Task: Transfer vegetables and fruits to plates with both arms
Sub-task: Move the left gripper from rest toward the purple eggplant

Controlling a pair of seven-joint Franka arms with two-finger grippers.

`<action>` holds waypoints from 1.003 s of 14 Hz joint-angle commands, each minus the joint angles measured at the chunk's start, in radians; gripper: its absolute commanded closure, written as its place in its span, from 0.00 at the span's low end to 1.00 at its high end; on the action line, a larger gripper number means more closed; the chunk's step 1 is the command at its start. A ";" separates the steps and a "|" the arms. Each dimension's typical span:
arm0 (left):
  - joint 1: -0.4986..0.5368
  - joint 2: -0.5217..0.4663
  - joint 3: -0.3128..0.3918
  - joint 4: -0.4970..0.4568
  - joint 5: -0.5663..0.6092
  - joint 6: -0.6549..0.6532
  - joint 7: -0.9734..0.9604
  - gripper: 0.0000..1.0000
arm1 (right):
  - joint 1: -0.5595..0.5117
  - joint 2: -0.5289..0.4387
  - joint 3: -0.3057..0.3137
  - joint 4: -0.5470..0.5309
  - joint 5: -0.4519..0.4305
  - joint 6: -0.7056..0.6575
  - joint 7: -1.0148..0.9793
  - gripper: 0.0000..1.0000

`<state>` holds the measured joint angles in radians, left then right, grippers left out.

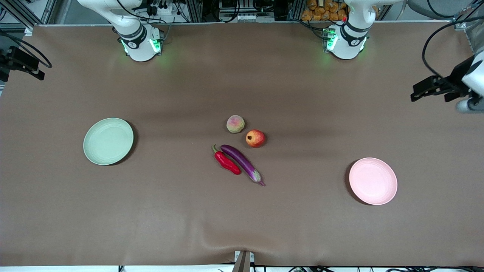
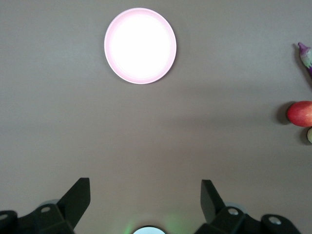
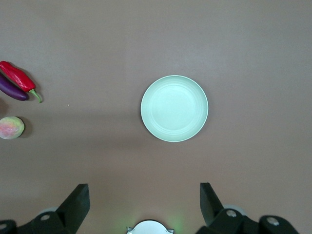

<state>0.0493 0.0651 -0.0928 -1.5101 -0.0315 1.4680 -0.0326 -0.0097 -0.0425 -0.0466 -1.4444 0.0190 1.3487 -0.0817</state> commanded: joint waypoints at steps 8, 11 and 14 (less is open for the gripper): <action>-0.029 0.134 -0.007 0.042 -0.122 0.029 -0.142 0.00 | -0.015 0.009 0.011 0.027 0.016 -0.016 -0.010 0.00; -0.088 0.205 -0.007 0.057 -0.120 0.110 -0.246 0.00 | -0.015 0.009 0.010 0.027 0.015 -0.017 -0.010 0.00; -0.161 0.260 -0.007 0.059 -0.120 0.191 -0.364 0.00 | -0.015 0.009 0.011 0.027 0.016 -0.017 -0.010 0.00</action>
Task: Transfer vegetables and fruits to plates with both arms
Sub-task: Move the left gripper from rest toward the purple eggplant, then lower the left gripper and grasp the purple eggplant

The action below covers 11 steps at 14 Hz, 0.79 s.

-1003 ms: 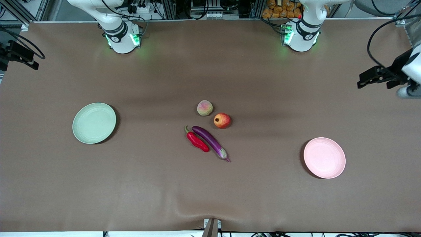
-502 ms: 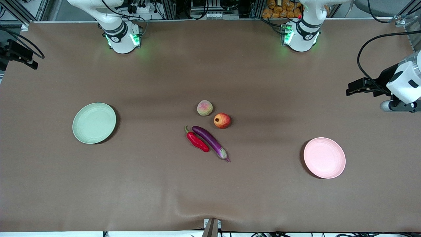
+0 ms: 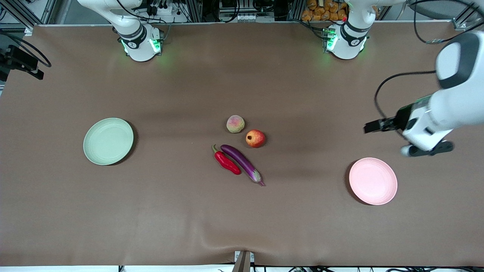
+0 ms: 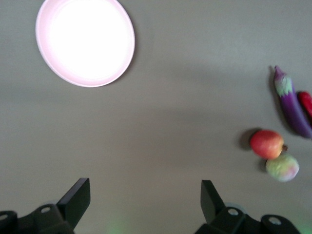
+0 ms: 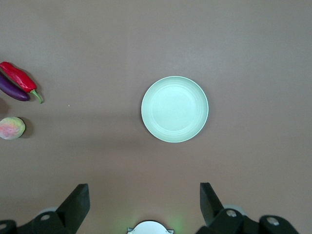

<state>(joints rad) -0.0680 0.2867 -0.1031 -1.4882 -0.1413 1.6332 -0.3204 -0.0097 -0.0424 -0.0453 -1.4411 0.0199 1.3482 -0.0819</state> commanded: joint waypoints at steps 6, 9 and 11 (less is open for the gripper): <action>-0.214 0.234 0.003 0.132 -0.012 0.292 -0.504 0.00 | -0.015 0.007 0.012 0.024 0.014 -0.020 -0.010 0.00; -0.280 0.319 0.006 0.151 -0.011 0.491 -0.639 0.00 | -0.013 0.007 0.012 0.024 0.014 -0.018 -0.010 0.00; -0.331 0.371 0.017 0.151 -0.006 0.624 -0.735 0.00 | -0.009 0.007 0.012 0.024 0.014 -0.018 -0.010 0.00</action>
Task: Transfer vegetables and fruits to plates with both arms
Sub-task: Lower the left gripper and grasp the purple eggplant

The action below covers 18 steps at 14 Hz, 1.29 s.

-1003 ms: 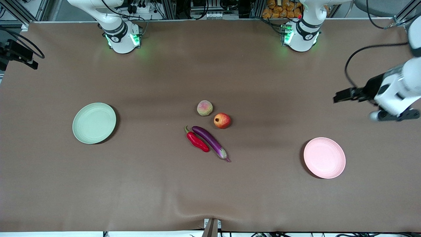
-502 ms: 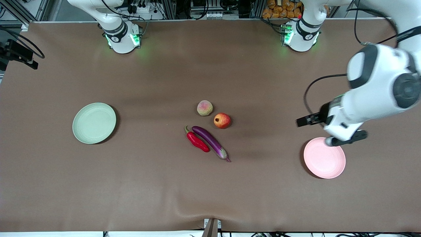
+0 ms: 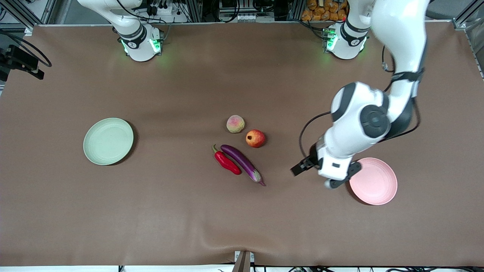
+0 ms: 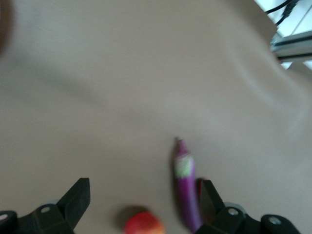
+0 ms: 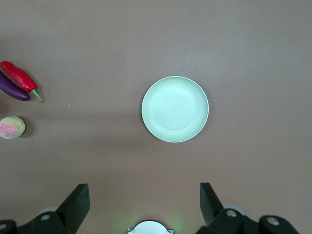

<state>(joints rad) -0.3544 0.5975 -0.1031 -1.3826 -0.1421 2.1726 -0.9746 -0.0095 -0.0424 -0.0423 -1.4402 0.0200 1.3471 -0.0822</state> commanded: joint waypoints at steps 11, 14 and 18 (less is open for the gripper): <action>-0.414 0.275 0.312 0.046 0.004 0.375 -0.478 0.00 | 0.003 0.007 0.002 0.023 0.014 -0.020 -0.008 0.00; -0.439 0.314 0.310 0.046 0.002 0.424 -0.507 0.00 | 0.002 0.007 0.002 0.023 0.014 -0.019 -0.008 0.00; -0.462 0.349 0.309 0.048 0.002 0.441 -0.513 0.00 | -0.001 0.007 0.002 0.023 0.014 -0.020 -0.008 0.00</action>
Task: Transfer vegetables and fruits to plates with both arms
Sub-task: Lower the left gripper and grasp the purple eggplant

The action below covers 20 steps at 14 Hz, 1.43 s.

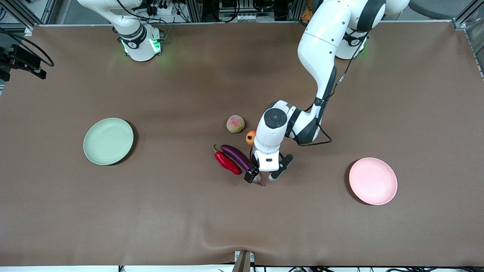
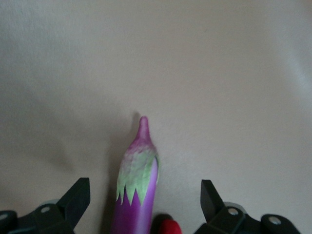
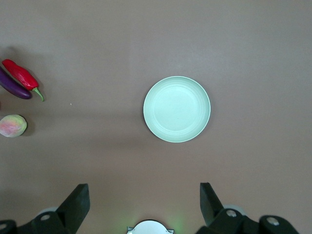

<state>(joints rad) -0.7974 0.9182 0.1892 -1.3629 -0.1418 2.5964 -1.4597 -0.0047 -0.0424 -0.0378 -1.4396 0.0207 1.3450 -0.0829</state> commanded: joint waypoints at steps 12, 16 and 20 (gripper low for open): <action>-0.060 0.063 0.012 0.025 -0.002 0.036 -0.024 0.04 | -0.015 0.007 0.000 0.022 0.015 -0.018 -0.008 0.00; -0.066 0.077 0.012 0.024 0.002 0.036 -0.014 0.75 | -0.012 0.007 -0.001 0.022 0.015 -0.018 -0.008 0.00; -0.066 0.059 0.015 0.022 0.045 0.028 -0.011 1.00 | -0.012 0.007 -0.001 0.022 0.015 -0.018 -0.008 0.00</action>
<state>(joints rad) -0.8528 0.9739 0.1890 -1.3602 -0.1232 2.6232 -1.4660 -0.0078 -0.0424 -0.0403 -1.4391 0.0207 1.3442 -0.0829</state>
